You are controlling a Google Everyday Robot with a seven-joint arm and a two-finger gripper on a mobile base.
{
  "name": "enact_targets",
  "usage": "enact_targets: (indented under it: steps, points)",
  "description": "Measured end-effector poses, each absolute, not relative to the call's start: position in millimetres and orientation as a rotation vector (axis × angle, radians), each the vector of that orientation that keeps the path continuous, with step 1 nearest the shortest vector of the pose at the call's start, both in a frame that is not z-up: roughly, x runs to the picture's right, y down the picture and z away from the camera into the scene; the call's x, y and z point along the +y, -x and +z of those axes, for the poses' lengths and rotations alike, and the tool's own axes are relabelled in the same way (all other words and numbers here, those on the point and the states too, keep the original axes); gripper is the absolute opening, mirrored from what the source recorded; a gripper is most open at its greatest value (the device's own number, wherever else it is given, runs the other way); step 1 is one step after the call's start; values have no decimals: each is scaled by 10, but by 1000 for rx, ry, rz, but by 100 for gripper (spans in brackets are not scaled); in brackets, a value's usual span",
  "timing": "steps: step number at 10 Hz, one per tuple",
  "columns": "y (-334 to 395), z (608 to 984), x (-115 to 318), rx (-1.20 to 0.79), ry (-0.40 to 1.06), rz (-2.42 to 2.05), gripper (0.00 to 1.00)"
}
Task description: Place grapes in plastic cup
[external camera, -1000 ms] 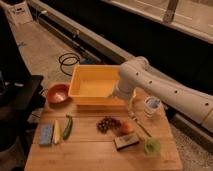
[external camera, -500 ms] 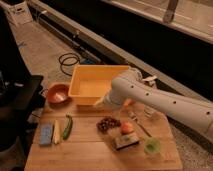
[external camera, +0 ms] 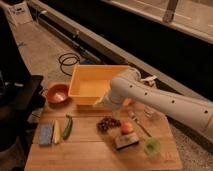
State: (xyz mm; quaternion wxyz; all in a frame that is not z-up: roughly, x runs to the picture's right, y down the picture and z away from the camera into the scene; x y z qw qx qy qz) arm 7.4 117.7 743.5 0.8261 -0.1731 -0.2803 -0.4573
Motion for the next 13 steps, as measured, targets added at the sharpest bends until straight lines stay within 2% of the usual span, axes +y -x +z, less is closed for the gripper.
enact_targets:
  steps: [5,11,13]
  points:
    - [-49,7876,1468,-593,392,-823,80]
    - [-219,8413,1661,-546,534,-746,80]
    - [-314,8500,1713,-531,560,-720,75]
